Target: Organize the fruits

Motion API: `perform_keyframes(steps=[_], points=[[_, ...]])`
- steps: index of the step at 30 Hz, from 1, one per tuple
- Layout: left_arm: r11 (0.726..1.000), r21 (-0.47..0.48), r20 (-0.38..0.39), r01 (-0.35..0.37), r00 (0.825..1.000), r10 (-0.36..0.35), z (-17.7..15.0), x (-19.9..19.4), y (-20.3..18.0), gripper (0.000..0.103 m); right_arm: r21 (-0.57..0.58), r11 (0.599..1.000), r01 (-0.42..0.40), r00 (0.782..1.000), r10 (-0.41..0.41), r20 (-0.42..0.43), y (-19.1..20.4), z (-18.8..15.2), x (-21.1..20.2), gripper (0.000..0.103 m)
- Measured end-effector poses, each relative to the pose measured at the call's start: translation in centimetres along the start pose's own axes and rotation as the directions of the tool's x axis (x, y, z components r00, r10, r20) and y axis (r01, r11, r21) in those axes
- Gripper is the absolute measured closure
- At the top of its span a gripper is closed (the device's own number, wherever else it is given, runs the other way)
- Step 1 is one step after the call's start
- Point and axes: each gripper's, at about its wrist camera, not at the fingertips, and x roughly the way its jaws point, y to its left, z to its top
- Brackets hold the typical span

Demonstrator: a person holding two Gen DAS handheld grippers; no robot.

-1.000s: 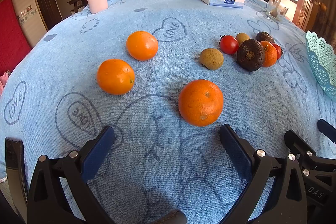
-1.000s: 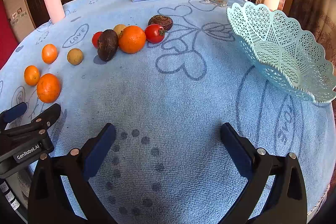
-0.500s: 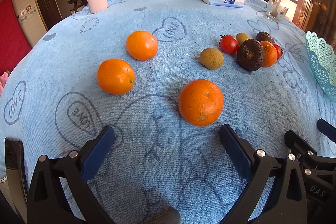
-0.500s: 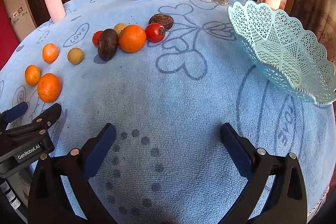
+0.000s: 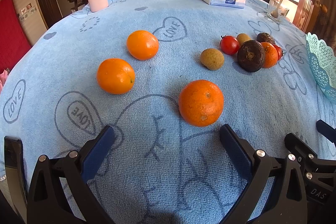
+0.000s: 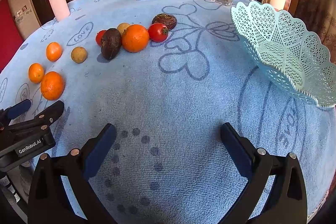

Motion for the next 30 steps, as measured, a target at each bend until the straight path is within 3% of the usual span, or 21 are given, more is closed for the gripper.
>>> perform_keyframes(steps=[7, 12, 18, 24, 26, 30], points=[[1.0, -0.003, -0.001, 0.016, 1.0, -0.016, 0.0, -0.2, 0.3, 0.005, 0.004, 1.0, -0.007, 1.0, 0.007, 0.002, 0.0, 0.0, -0.1, 0.002], [0.997, 0.002, 0.012, 0.072, 0.997, -0.072, 0.2, -1.0, 1.6, 0.005, 0.008, 1.0, -0.012, 1.0, 0.012, 0.003, -0.1, 0.0, -0.2, 0.002], [0.998, -0.035, 0.099, 0.044, 0.994, -0.04, 1.1, -3.1, 5.5, 0.005, 0.005, 1.0, -0.008, 1.0, 0.008, -0.001, 0.0, 0.0, -0.2, 0.002], [0.998, -0.06, 0.109, 0.006, 0.994, 0.001, 2.8, -1.8, 7.7, 0.005, -0.004, 1.0, -0.007, 1.0, 0.006, -0.017, 0.1, 0.3, -0.1, 0.002], [0.999, -0.052, 0.113, 0.006, 0.994, 0.0, 3.3, -1.3, 7.7, 0.006, -0.006, 1.0, -0.022, 1.0, 0.022, -0.023, 0.1, 0.5, -0.3, 0.002], [0.999, -0.04, 0.106, 0.019, 0.994, -0.015, 4.2, -0.1, 7.3, 0.022, -0.016, 0.997, -0.082, 0.997, 0.082, -0.016, 1.0, 1.0, -1.1, 0.002]])
